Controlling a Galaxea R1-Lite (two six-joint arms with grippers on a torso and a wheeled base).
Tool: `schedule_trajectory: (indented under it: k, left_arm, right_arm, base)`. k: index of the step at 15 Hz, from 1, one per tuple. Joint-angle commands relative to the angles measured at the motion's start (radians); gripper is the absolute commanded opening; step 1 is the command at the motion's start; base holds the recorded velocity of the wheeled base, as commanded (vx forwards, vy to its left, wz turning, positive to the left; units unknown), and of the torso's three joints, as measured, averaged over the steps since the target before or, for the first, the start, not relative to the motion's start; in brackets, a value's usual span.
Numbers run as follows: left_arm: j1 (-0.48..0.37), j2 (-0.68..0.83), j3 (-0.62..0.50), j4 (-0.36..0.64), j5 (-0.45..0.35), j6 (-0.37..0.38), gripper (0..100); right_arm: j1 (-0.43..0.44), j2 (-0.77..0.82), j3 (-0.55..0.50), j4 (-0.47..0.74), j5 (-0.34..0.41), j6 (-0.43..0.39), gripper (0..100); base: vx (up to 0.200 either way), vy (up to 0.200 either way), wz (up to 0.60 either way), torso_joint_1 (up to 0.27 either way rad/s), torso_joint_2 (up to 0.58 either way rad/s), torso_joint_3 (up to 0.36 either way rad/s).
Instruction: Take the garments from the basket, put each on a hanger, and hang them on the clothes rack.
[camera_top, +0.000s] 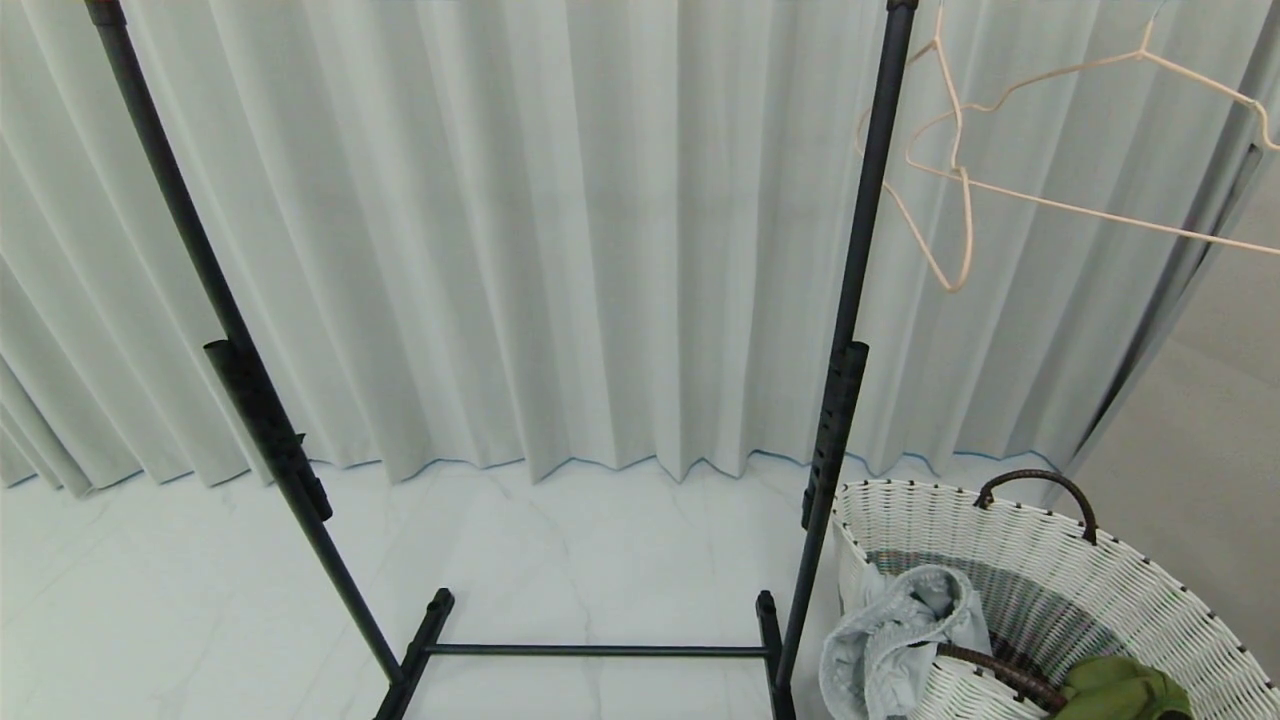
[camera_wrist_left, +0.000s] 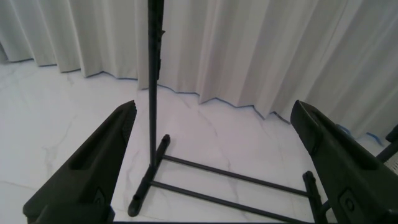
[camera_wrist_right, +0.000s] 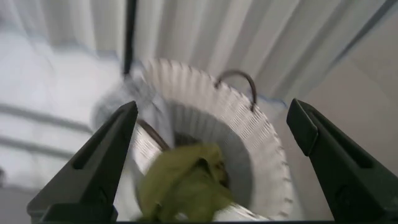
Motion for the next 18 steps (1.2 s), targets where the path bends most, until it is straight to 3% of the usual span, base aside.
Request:
schedule_trajectory:
  k: [1, 6, 9, 13, 16, 18]
  left_arm:
    - [0.000, 0.001, 0.000, 0.000, 0.001, 0.001, 100]
    - [-0.001, 0.001, 0.000, 0.000, 0.001, 0.001, 100]
    - [-0.001, 0.001, 0.000, 0.000, 0.001, 0.001, 100]
    - [0.000, 0.001, 0.000, 0.000, 0.001, 0.001, 100]
    - [0.000, 0.001, 0.000, 0.000, 0.001, 0.001, 100]
    - [0.000, 0.001, 0.000, 0.000, 0.001, 0.001, 100]
  right_arm:
    - [-0.015, 0.401, -0.071, -0.086, -0.056, -0.166, 100]
    - [-0.118, 0.743, -0.064, -0.420, -0.058, -0.233, 100]
    - [-0.135, 0.765, -0.034, -0.430, -0.055, -0.296, 100]
    - [-0.182, 0.778, 0.026, -0.426, -0.056, -0.316, 100]
    - [-0.342, 0.829, 0.086, -0.426, -0.052, -0.480, 100]
    - [-0.402, 0.866, 0.112, -0.426, -0.048, -0.567, 100]
  base:
    - [0.000, 0.000, 0.00, 0.000, 0.00, 0.000]
    - [0.000, 0.000, 0.00, 0.000, 0.00, 0.000]
    - [0.000, 0.000, 0.00, 0.000, 0.00, 0.000]
    - [0.000, 0.000, 0.00, 0.000, 0.00, 0.000]
    - [0.000, 0.000, 0.00, 0.000, 0.00, 0.000]
    - [0.000, 0.000, 0.00, 0.000, 0.00, 0.000]
